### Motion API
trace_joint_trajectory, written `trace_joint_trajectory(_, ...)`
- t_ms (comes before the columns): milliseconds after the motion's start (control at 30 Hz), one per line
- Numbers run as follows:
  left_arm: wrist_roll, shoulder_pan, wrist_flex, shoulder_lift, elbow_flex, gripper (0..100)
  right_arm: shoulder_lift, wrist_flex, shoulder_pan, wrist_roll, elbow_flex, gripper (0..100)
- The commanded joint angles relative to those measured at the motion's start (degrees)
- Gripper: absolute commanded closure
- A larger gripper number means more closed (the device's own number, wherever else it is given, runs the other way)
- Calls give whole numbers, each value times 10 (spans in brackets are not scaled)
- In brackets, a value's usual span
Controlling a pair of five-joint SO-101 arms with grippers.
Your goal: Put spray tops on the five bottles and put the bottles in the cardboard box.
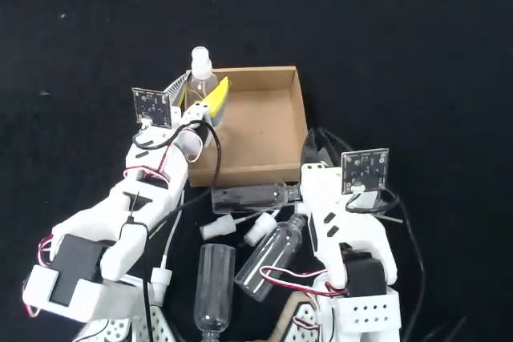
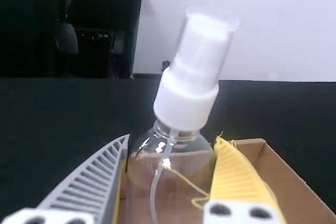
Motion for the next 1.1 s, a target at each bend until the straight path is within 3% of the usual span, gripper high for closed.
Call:
trace_joint_trajectory(0,8,-11,-17,-3,-49,970,-55,-18,7,-4,-2,983)
trace_joint_trajectory(500,6,-20,-18,5,-58,971,-55,-18,7,-4,-2,983)
trace_joint_trajectory(833,-63,-28,-275,165,-59,971,-55,-18,7,-4,-2,983)
trace_joint_trajectory(1067,-46,-30,-283,210,-69,971,-55,-18,7,-4,-2,983)
